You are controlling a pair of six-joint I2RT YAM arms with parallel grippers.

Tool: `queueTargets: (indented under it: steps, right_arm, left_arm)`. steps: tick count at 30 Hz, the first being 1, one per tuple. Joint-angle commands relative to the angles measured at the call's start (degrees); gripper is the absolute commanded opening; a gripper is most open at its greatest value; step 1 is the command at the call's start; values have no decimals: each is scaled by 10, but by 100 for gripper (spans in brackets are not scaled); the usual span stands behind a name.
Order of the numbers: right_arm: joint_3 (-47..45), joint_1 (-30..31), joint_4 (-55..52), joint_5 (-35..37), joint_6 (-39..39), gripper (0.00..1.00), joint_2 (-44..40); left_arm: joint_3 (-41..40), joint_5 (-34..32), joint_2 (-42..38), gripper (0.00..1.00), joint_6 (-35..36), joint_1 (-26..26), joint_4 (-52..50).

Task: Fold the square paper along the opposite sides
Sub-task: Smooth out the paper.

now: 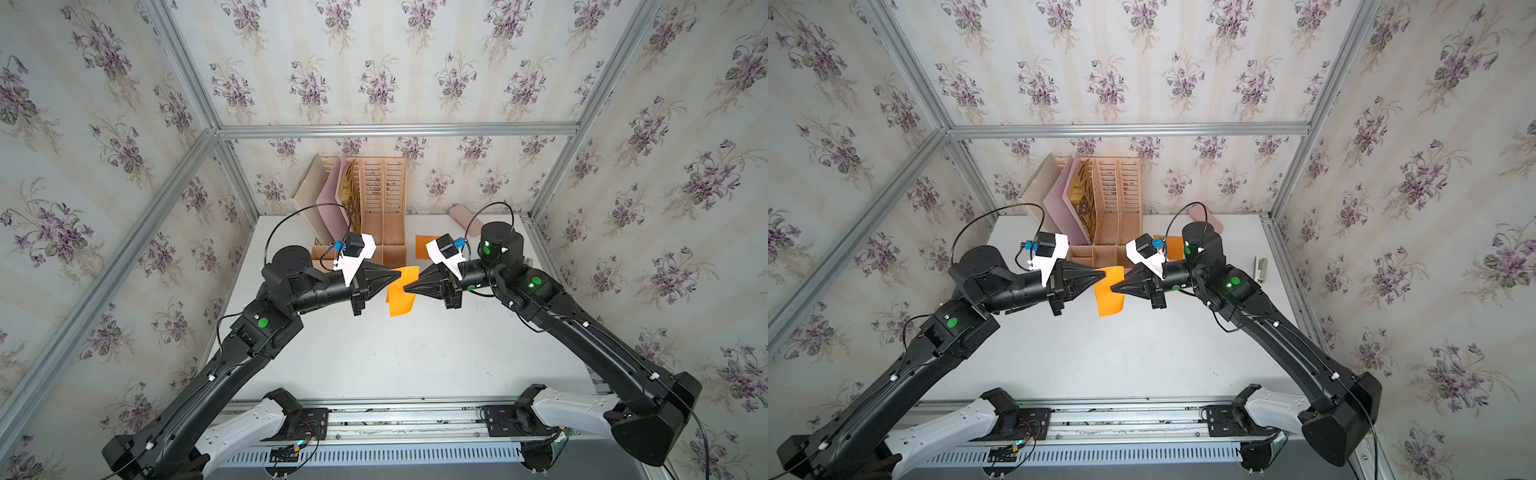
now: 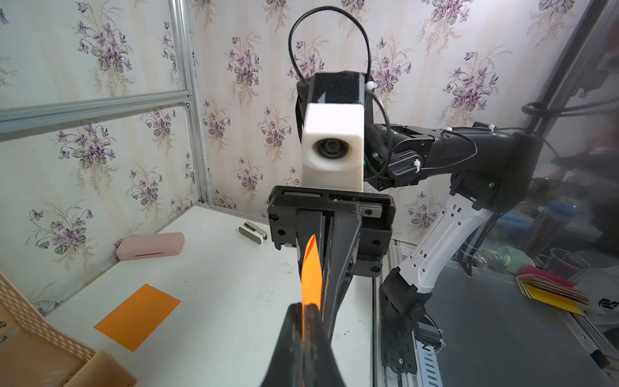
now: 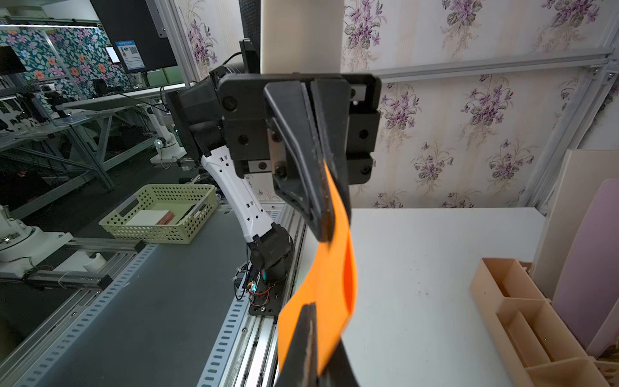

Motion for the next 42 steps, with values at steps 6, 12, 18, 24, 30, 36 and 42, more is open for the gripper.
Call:
queueTargets:
  steps: [6,12,18,24,30,36,42]
  right_arm:
    - [-7,0,9,-18,-3,17,-1]
    - [-13,1,19,-19,3,0,-1]
    - [-20,1,25,-20,5,22,-3]
    - [-26,1,31,-20,11,0,-3]
    - [-29,1,35,-24,12,21,-3]
    - [-33,0,39,-27,15,0,-1]
    - [-43,0,48,-27,19,15,-5]
  left_arm:
    - [8,-4,-2,0,9,1,10]
    - [9,-6,-1,0,10,0,10]
    - [13,-9,-2,0,12,0,8]
    - [17,-10,-4,0,13,1,7]
    - [24,-11,-1,0,14,1,6]
    - [29,-10,3,0,17,1,4]
    - [33,-10,5,0,17,1,3]
